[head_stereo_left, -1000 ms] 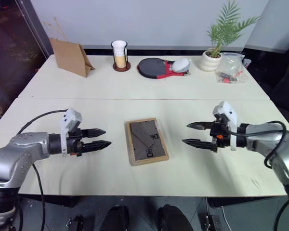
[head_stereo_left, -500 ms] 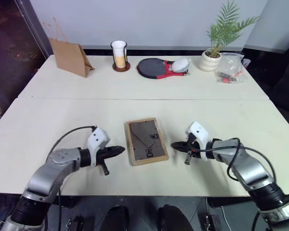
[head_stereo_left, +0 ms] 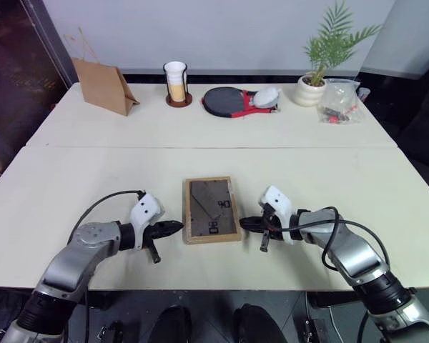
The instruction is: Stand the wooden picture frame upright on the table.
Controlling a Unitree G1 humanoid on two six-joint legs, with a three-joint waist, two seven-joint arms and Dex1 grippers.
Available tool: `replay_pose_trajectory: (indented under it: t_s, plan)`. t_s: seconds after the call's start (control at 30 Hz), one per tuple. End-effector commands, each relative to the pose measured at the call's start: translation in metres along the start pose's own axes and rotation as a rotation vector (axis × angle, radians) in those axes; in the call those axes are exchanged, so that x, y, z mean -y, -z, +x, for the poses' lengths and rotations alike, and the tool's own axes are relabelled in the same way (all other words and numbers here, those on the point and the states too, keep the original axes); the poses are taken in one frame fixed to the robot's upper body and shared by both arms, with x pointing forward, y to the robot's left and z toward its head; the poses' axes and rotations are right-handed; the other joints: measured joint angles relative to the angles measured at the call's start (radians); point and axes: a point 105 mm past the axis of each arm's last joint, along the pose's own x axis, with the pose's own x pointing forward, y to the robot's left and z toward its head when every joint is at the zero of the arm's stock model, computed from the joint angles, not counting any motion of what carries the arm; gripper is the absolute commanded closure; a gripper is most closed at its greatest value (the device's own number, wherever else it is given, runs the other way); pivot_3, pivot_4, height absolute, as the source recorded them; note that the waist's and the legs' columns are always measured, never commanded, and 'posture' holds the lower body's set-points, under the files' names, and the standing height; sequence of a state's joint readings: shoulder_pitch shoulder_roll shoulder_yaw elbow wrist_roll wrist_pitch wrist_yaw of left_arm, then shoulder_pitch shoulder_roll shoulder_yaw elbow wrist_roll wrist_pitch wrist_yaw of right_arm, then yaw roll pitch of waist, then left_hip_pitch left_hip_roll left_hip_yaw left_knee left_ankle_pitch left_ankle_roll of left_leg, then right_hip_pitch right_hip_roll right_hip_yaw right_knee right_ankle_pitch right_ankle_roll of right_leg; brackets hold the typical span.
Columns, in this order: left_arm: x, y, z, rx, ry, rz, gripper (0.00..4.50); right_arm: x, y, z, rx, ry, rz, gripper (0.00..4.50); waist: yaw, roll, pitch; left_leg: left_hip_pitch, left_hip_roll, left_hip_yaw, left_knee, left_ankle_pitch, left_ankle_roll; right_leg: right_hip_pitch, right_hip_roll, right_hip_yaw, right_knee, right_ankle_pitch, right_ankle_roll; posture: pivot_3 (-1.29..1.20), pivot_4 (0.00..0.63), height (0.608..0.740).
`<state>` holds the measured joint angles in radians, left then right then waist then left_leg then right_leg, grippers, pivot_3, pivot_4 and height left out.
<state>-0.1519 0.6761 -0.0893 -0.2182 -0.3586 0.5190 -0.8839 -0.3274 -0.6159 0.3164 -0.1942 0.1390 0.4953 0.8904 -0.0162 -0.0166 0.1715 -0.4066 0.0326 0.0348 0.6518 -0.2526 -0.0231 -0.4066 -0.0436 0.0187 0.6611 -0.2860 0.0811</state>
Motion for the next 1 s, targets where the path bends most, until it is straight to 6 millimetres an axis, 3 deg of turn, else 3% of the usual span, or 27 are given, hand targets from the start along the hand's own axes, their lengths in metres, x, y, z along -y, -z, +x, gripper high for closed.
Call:
replay_pose_trajectory:
  t_s: [0.03,0.3,0.43,0.6,0.7,0.93,1.0]
  plan:
    - [-0.005,-0.007,-0.009,0.010,-0.009,0.028,4.48,-0.008,-0.012,0.006,0.025,-0.037,-0.045,4.45,0.000,0.000,0.000,0.000,0.000,0.000,0.000,0.000,0.000,0.000,0.000,0.000,0.000,0.000,0.000,0.00,0.150,0.740]
    - [0.001,-0.007,-0.009,0.007,0.030,0.017,4.48,-0.004,-0.007,0.003,-0.009,-0.024,-0.076,4.45,0.000,0.000,0.000,0.000,0.000,0.000,0.000,0.000,0.000,0.000,0.000,0.000,0.001,0.000,0.000,0.00,0.150,0.740]
    - [-0.002,-0.009,-0.023,-0.008,0.041,-0.025,4.48,0.008,-0.002,-0.021,-0.047,0.006,-0.102,4.45,0.003,0.000,0.000,0.000,0.000,0.000,0.000,0.000,0.000,0.000,0.000,0.000,0.000,0.000,0.000,0.00,0.150,0.740]
    - [-0.006,-0.028,-0.039,0.063,0.090,-0.249,4.48,0.021,-0.018,-0.049,-0.041,0.055,-0.194,4.45,0.004,-0.001,0.000,-0.001,0.000,0.000,0.001,0.000,0.000,0.000,-0.001,0.000,0.000,0.000,0.000,0.00,0.150,0.740]
    - [-0.010,-0.038,-0.045,0.090,0.138,-0.467,3.73,0.024,-0.025,-0.056,-0.057,0.056,-0.276,4.50,0.000,-0.001,0.000,0.000,0.000,0.000,0.002,0.000,0.000,0.000,-0.001,0.000,0.001,0.000,0.000,0.00,0.150,0.740]
    - [-0.022,-0.045,-0.036,0.027,0.140,-0.807,0.23,0.018,-0.012,-0.043,-0.115,-0.007,-0.353,4.50,0.001,-0.001,0.000,0.000,-0.001,-0.001,0.002,0.000,0.000,0.000,0.001,0.000,0.003,-0.001,0.001,0.00,0.150,0.740]
    - [-0.028,-0.050,-0.028,0.017,0.141,-0.886,0.04,0.018,-0.003,-0.034,-0.128,-0.015,-0.353,4.50,0.002,-0.002,0.000,-0.001,-0.001,-0.002,0.003,0.000,0.000,0.000,0.001,-0.001,0.003,-0.001,0.001,0.00,0.150,0.740]
